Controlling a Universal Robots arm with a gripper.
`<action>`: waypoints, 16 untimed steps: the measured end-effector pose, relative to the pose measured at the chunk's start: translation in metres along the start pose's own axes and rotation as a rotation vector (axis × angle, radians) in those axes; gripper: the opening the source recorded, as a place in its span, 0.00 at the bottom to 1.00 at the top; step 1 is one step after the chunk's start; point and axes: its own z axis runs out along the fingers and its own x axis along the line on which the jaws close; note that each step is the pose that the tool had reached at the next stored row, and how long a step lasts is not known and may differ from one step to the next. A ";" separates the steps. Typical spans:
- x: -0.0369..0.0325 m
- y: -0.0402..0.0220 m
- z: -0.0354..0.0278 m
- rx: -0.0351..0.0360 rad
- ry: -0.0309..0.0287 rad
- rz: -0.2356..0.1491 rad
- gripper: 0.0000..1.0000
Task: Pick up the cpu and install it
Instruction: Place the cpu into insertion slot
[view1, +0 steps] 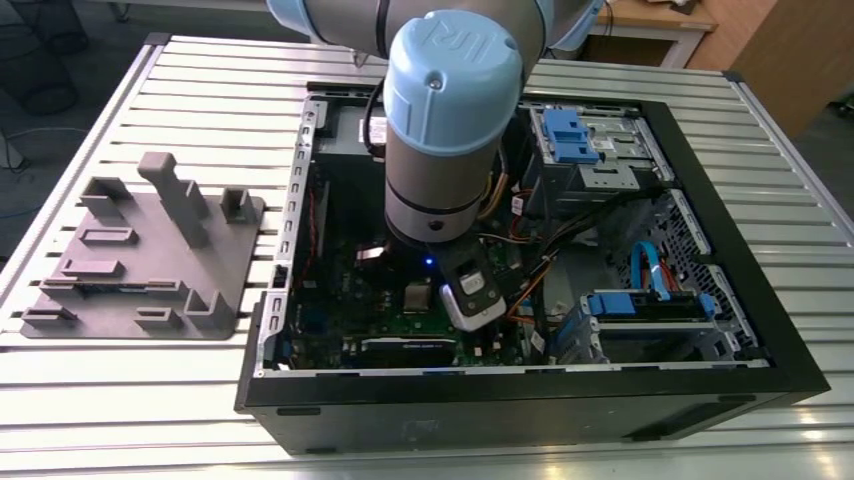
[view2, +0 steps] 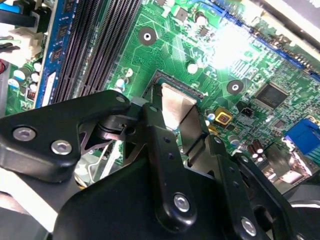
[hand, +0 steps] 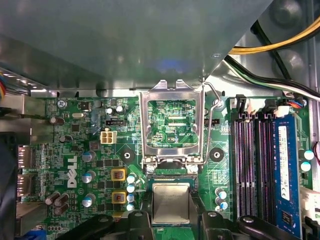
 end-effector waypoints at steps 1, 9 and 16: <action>-0.0002 -0.0001 0.0001 -0.0001 -0.0001 0.000 0.39; -0.0006 -0.0004 0.0006 0.0002 -0.0001 0.001 0.39; -0.0007 -0.0004 0.0012 0.0000 -0.0001 0.001 0.39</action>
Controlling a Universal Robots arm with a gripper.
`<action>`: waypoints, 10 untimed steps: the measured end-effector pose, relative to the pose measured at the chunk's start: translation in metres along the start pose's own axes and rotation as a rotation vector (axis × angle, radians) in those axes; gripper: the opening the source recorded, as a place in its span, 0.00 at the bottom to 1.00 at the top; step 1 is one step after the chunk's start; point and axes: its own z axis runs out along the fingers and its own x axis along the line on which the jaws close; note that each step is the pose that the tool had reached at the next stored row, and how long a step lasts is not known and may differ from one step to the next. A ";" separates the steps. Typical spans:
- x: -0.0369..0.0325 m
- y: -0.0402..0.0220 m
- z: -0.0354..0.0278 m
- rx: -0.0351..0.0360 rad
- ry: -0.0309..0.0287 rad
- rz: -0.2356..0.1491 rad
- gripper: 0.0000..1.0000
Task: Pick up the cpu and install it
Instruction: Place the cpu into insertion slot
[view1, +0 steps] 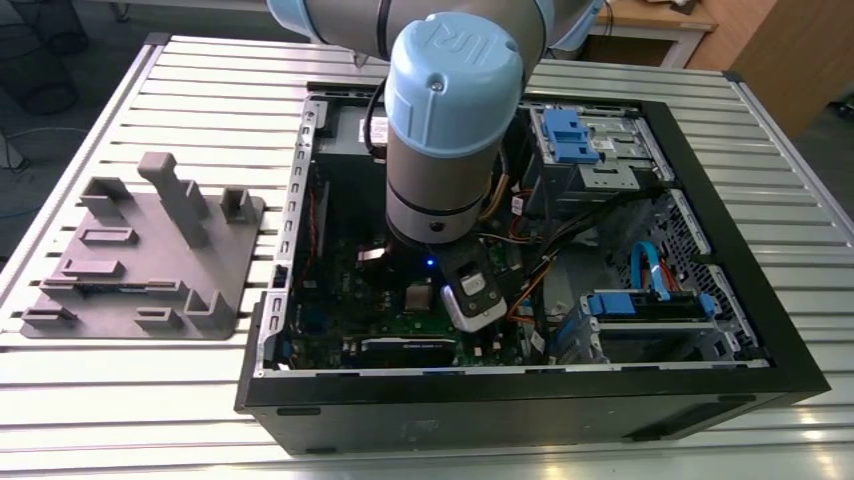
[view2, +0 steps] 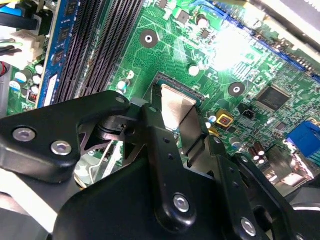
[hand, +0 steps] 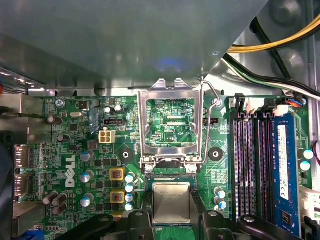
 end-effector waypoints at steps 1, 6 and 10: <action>0.0000 0.0000 0.0001 -0.0003 0.0000 0.000 0.40; 0.0000 0.0000 0.0000 -0.0002 -0.0001 0.000 0.46; 0.0000 0.0004 -0.0053 -0.0001 -0.0001 0.000 0.46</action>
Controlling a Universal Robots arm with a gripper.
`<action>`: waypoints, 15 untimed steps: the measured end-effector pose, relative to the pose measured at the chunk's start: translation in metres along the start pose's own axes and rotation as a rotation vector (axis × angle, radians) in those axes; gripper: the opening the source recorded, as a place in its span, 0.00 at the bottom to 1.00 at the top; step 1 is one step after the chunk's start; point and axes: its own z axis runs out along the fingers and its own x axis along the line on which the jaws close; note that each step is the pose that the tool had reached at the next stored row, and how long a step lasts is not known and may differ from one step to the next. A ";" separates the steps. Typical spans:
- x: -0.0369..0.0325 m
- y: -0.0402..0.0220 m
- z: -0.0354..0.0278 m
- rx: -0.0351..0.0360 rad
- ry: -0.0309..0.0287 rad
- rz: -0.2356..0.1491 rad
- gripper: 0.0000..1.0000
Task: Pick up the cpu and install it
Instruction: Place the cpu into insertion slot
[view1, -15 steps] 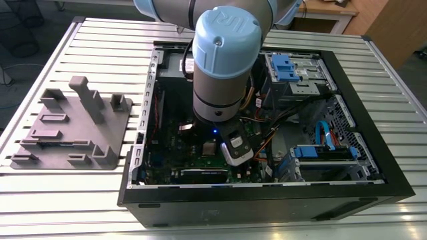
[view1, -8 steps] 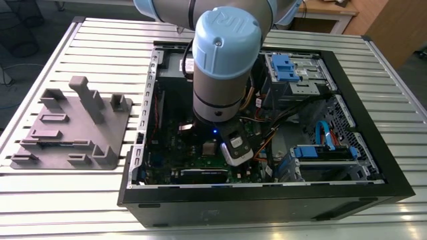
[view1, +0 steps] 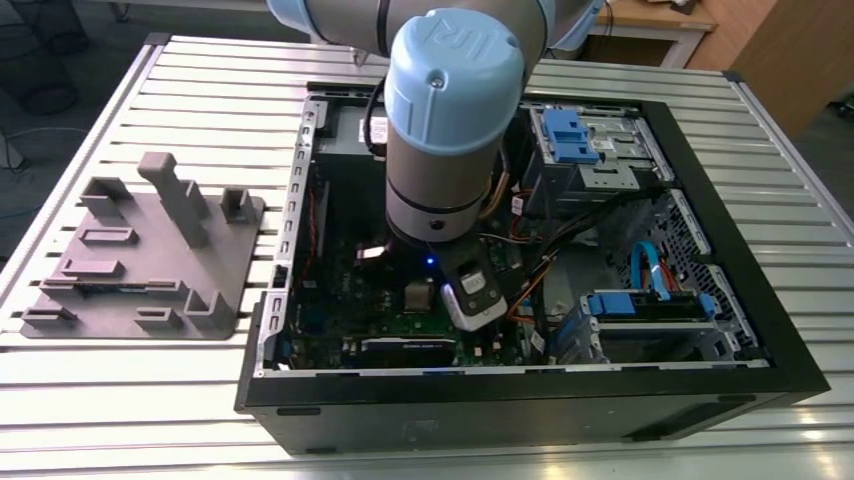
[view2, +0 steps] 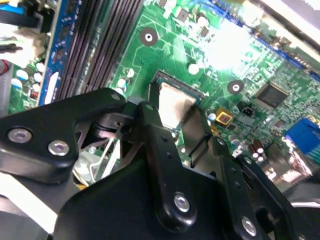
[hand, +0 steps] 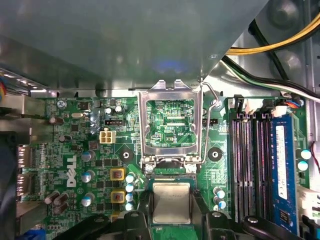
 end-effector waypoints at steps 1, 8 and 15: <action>0.0000 0.0001 -0.0009 -0.0002 -0.0001 0.000 0.46; 0.0000 0.0002 -0.0031 -0.0002 -0.0001 0.000 0.46; 0.0000 0.0003 -0.0035 0.0000 0.0000 0.000 0.44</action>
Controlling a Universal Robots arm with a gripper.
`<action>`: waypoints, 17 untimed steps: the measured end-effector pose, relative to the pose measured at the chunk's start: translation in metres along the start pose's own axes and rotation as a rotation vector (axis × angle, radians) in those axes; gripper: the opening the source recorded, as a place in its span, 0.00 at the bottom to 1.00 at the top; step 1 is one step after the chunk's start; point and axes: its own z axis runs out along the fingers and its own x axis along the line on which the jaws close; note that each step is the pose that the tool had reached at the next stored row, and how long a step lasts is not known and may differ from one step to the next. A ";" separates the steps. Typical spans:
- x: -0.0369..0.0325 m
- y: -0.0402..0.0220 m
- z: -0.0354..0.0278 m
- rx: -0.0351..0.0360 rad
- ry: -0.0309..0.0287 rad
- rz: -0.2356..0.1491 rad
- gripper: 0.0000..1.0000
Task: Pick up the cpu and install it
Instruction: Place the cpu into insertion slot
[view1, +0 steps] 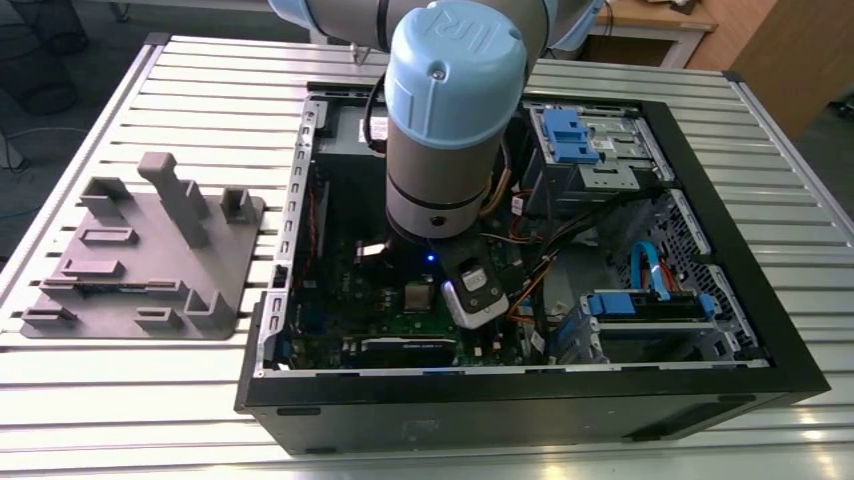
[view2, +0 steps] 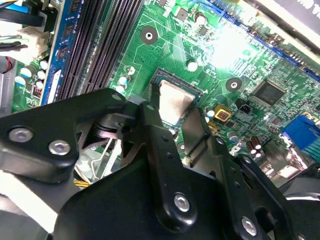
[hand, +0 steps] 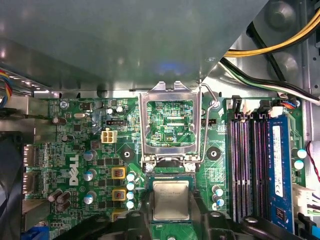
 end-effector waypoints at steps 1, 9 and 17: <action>0.0000 0.0000 0.0000 -0.0001 0.0000 0.000 0.44; 0.0000 0.0000 -0.0003 -0.0001 0.0000 0.000 0.11; 0.0000 0.0000 -0.0005 -0.0001 0.0000 0.000 0.11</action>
